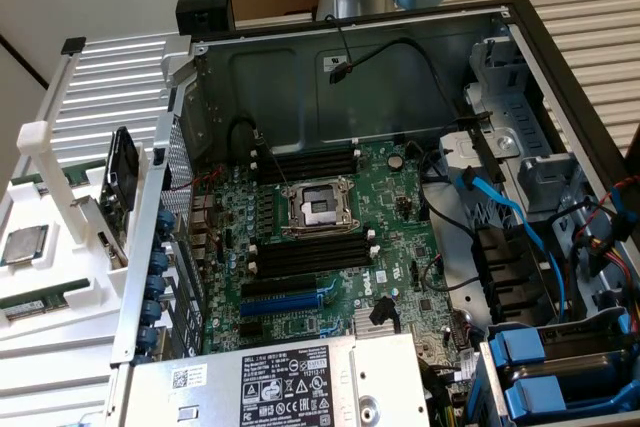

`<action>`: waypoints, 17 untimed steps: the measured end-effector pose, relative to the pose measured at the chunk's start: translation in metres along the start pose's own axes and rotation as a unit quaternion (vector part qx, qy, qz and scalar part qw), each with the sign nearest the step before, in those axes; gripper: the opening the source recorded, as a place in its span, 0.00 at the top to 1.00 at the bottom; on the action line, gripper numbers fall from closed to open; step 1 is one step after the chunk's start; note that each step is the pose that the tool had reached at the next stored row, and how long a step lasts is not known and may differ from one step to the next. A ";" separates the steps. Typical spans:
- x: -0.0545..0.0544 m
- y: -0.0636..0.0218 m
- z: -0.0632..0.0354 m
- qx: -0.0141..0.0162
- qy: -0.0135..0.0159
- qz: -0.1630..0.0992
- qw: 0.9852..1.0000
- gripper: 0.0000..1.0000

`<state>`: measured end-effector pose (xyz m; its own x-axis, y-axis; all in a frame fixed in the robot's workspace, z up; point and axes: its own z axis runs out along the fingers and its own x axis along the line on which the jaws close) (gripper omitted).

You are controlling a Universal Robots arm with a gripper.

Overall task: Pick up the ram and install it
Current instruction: 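Pick up the ram and move it above insertion slot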

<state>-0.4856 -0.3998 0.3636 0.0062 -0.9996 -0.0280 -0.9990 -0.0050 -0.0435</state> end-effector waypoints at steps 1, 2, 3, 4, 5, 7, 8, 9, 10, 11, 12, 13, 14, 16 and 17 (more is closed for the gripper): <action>0.000 0.0000 0.0011 0.000 0.000 0.000 1.000 0.89; 0.000 0.0000 0.0014 0.000 0.000 0.000 1.000 0.89; 0.000 0.0000 0.0026 -0.002 0.000 0.000 1.000 0.89; 0.001 -0.0004 0.0050 -0.007 0.000 0.000 1.000 0.89; 0.001 -0.0003 0.0072 -0.010 0.000 0.000 1.000 0.89; 0.002 -0.0006 0.0132 -0.012 0.000 0.000 1.000 0.89; 0.003 -0.0010 0.0147 -0.013 0.000 0.000 1.000 0.89; 0.003 -0.0017 0.0160 -0.014 0.000 0.000 1.000 0.89; 0.004 -0.0027 0.0173 -0.015 0.000 0.000 1.000 0.89; 0.004 -0.0038 0.0184 -0.016 0.000 0.000 1.000 0.89; 0.005 -0.0048 0.0193 -0.017 0.000 0.000 1.000 0.89; 0.007 -0.0055 0.0210 -0.017 0.000 0.000 1.000 0.89; 0.008 -0.0059 0.0221 -0.018 0.000 0.001 1.000 0.89; 0.011 -0.0076 0.0259 -0.019 0.000 0.000 1.000 0.89; 0.011 -0.0089 0.0274 -0.019 0.000 0.000 1.000 0.89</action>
<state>-0.4754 -0.4103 0.3363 0.0053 -0.9996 -0.0283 -1.0000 -0.0052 -0.0051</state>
